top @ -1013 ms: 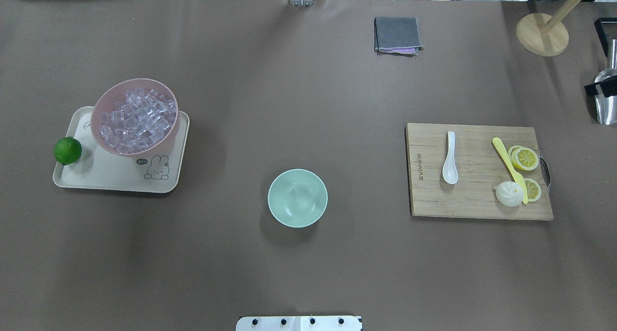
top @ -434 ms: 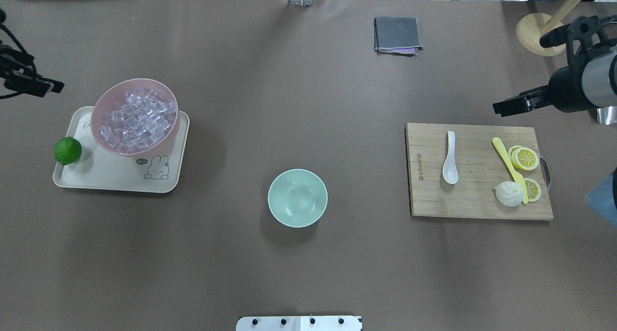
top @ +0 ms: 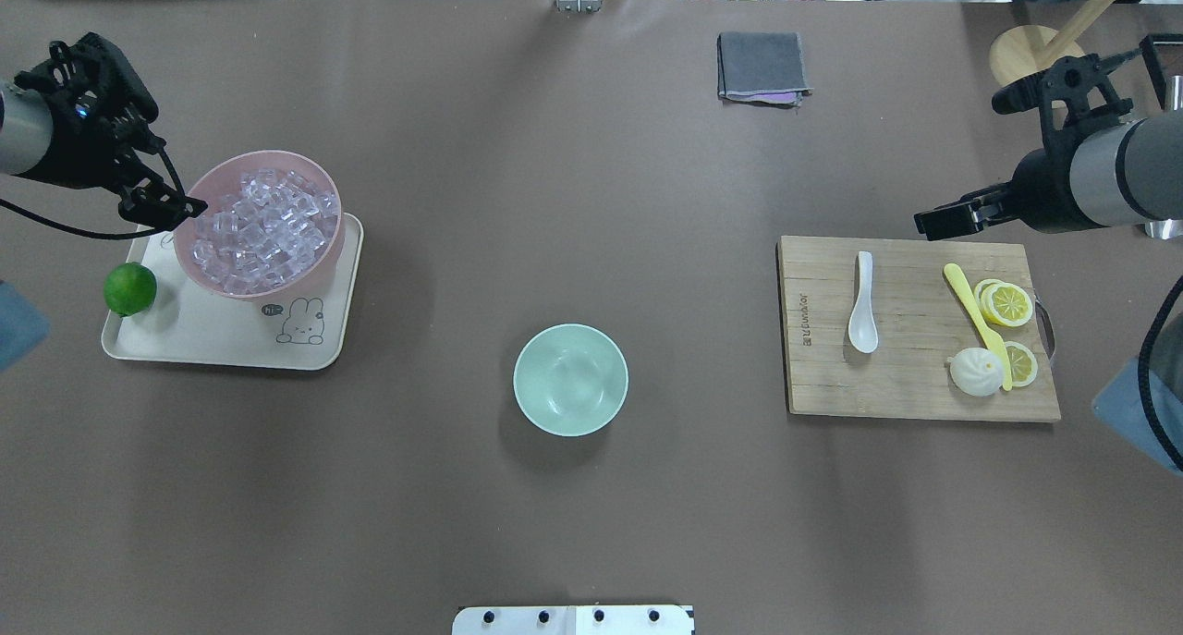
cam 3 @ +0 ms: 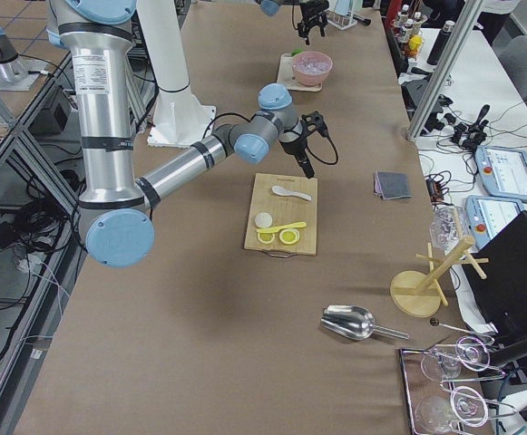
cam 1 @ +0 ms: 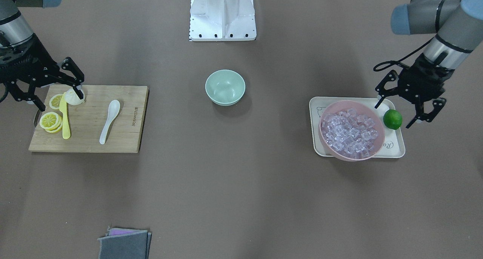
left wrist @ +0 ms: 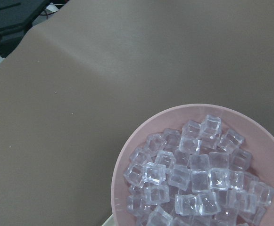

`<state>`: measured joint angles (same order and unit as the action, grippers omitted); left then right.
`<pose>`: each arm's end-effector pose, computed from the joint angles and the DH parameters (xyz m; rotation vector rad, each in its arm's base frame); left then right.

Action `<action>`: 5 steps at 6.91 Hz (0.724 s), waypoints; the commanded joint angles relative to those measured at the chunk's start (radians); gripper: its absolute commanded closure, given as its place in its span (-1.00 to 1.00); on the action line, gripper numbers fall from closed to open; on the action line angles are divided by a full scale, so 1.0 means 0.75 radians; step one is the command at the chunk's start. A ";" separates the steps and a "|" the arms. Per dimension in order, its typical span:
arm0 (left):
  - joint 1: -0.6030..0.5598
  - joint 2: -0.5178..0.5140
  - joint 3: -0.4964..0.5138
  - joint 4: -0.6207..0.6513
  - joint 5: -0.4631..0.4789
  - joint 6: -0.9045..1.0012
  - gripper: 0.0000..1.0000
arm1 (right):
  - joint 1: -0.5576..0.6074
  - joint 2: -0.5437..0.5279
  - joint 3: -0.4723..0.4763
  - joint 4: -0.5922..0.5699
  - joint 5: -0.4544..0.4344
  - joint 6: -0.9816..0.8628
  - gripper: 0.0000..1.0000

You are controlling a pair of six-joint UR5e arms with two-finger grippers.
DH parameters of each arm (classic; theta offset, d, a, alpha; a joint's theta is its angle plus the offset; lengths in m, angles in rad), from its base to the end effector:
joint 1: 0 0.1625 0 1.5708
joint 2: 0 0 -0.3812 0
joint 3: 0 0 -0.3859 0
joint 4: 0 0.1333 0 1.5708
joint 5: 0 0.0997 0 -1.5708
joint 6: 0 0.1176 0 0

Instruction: Put spoon and ice into bowl

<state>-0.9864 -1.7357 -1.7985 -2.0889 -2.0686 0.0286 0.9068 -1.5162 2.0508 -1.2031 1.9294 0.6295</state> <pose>0.2456 -0.5112 0.3755 0.7498 0.7079 0.7857 -0.2363 -0.4513 0.3365 0.5112 -0.8045 -0.1936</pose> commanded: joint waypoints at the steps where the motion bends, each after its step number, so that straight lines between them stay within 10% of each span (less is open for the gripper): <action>1: 0.069 0.009 0.013 0.002 0.011 0.101 -0.90 | -0.006 -0.003 -0.004 0.001 -0.006 0.001 -0.99; 5: 0.121 0.013 0.087 0.002 0.083 0.107 -0.83 | -0.011 -0.009 -0.006 0.003 -0.014 0.001 -0.99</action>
<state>-0.8982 -1.7265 -1.7525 -2.0878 -2.0095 0.1082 0.8997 -1.5225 2.0466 -1.2012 1.9207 0.6301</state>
